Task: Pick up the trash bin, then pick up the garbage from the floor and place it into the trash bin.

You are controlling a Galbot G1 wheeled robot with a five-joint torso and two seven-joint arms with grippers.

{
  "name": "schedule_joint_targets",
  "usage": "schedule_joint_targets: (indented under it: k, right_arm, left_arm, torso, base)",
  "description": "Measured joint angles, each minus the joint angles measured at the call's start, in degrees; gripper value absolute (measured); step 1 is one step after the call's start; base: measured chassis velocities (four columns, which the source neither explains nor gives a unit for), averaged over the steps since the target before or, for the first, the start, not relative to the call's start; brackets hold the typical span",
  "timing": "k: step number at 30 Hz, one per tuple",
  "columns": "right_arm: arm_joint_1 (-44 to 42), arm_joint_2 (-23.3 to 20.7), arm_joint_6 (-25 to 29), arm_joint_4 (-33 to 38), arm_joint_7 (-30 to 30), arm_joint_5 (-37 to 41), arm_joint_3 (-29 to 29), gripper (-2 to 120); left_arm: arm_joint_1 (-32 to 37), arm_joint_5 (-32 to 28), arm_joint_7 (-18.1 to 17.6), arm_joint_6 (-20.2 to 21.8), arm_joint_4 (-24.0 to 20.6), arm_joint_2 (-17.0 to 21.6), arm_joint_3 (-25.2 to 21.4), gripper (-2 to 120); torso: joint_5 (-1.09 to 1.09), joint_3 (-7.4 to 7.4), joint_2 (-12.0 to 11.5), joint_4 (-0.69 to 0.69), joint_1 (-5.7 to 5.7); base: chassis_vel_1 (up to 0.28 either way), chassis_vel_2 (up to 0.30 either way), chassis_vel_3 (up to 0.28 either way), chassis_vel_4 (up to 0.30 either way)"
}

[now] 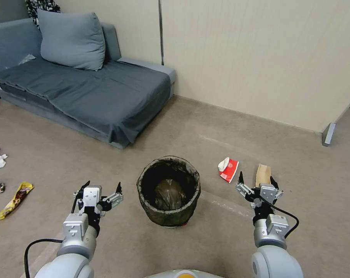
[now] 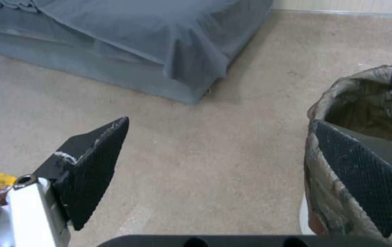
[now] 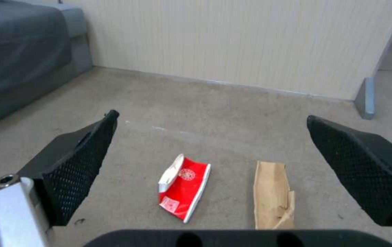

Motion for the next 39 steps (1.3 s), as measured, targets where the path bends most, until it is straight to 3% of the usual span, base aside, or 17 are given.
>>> schedule_joint_targets:
  k: [18, 21, 22, 27, 28, 31, 39]
  right_arm:
    - [0.0, 0.0, 0.0, 0.0, 0.0, 0.0, 0.0, 100]
    - [-0.1, 0.0, 0.6, -0.1, 0.1, -0.3, 0.1, 100]
    - [-1.2, 0.0, 3.3, -1.9, 1.0, -2.0, 1.0, 100]
    - [-0.9, 0.0, 5.4, -3.2, 0.6, -3.1, 0.8, 100]
    - [-0.9, 0.0, 5.3, -3.4, 0.7, -3.1, 0.5, 100]
    - [-0.4, 0.0, 5.0, -3.8, 0.9, -3.1, 0.1, 100]
    - [-0.3, 0.0, 4.2, -3.9, 1.3, -2.7, 0.2, 100]
  left_arm:
    - [0.0, 0.0, 0.0, 0.0, 0.0, 0.0, 0.0, 100]
    - [-0.1, -0.1, 0.0, 0.1, 0.0, 0.1, 0.1, 100]
    - [-0.5, -0.3, -0.2, 0.3, 0.0, 0.4, 0.3, 100]
    - [-9.4, -8.3, -4.0, 5.6, 1.0, 8.2, 5.2, 100]
    - [-13.9, -12.4, -5.9, 8.2, 1.5, 12.0, 7.6, 100]
    - [-16.5, -14.7, -7.1, 9.8, 1.8, 14.2, 9.0, 100]
    - [-18.9, -17.4, -7.3, 11.1, 2.4, 15.6, 9.9, 100]
  torso:
    - [0.00, 0.00, 0.0, 0.00, 0.00]
    - [0.00, 0.00, 0.0, 0.03, 0.00]
    - [-0.02, 0.00, 0.0, -0.01, 0.00]
    - [0.00, 0.00, 0.0, 0.00, 0.00]
    - [-0.01, 0.01, 0.0, -0.03, 0.00]
    - [0.01, 0.00, 0.0, -0.02, 0.00]
    - [0.00, 0.00, 0.0, 0.02, 0.00]
  base:
    - [0.000, 0.000, 0.000, 0.000]
    - [0.000, 0.000, 0.000, 0.000]
    - [0.000, 0.000, 0.000, 0.000]
    - [0.000, 0.000, 0.000, 0.000]
    - [0.000, 0.000, 0.000, 0.000]
    - [0.000, 0.000, 0.000, 0.000]
    - [0.000, 0.000, 0.000, 0.000]
